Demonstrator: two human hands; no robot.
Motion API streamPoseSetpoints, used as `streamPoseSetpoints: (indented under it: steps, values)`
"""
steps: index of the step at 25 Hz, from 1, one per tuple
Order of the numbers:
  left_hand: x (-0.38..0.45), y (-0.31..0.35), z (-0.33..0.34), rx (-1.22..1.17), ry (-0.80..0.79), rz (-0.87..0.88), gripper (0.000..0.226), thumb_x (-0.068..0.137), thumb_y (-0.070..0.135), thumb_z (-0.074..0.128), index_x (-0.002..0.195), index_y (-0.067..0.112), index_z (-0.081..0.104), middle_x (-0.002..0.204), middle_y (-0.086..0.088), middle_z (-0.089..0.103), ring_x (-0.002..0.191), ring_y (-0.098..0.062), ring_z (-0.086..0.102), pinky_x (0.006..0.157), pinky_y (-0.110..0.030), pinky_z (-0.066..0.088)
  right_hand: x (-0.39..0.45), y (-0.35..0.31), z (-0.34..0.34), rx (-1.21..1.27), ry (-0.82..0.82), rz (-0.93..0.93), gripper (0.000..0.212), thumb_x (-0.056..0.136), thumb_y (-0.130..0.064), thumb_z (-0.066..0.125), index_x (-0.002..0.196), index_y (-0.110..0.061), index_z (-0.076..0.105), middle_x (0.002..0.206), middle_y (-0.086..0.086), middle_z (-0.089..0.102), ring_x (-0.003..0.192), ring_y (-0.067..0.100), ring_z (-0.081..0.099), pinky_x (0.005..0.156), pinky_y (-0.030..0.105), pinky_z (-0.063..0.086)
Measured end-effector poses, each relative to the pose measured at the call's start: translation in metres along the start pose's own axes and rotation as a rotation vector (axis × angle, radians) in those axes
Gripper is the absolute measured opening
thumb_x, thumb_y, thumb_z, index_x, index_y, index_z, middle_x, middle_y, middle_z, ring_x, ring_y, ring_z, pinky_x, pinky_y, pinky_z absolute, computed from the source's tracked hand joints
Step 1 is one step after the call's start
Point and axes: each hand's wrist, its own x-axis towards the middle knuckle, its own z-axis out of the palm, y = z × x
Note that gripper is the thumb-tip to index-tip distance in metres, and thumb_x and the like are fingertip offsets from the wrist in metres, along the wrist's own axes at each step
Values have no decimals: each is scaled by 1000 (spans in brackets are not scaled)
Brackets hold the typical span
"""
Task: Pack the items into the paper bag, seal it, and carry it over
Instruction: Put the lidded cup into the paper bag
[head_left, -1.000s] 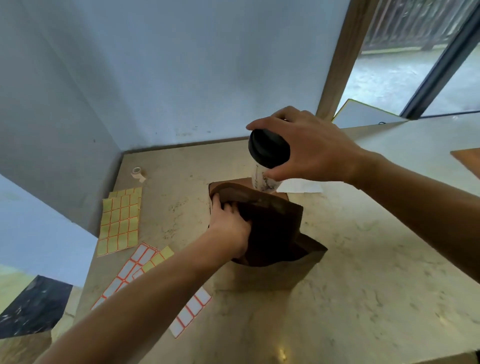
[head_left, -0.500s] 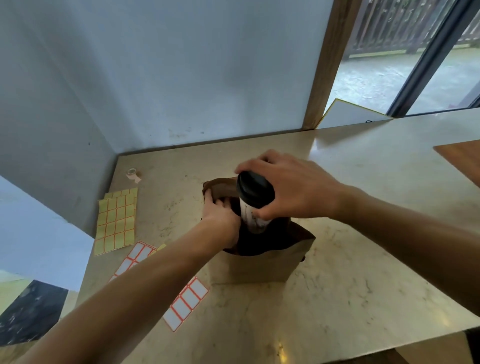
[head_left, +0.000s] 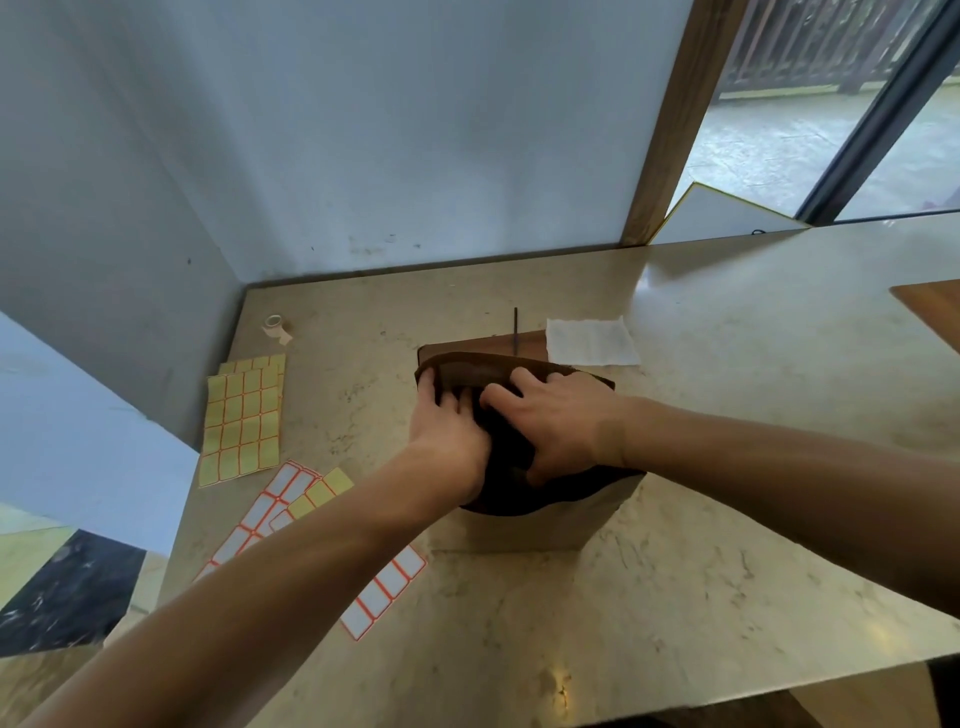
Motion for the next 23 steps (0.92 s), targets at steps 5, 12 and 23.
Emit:
streamPoseSetpoints:
  steps: [5, 12, 23]
  values:
    - [-4, -2, 3, -28, 58, -2, 74, 82, 54, 63, 144, 22, 39, 155, -14, 26, 145, -35, 11, 114, -60, -4, 15, -3, 27, -219, -121, -5, 76, 80, -53, 63, 140, -21, 29, 128, 12, 47, 80, 22, 58, 64, 29, 49]
    - [-3, -4, 10, -76, 103, 11, 78, 80, 59, 63, 144, 23, 39, 156, -13, 26, 146, -34, 7, 115, -59, -2, 44, -12, 47, -405, -235, -112, 66, 90, -41, 54, 146, -19, 27, 142, 15, 39, 106, 28, 55, 72, 33, 42]
    - [3, -12, 14, -111, 91, 33, 117, 58, 86, 58, 149, 19, 27, 158, -15, 18, 146, -35, 3, 114, -58, -6, 69, -19, 67, -190, -168, -94, 63, 88, -48, 56, 137, -12, 41, 133, 13, 49, 110, 30, 53, 81, 34, 45]
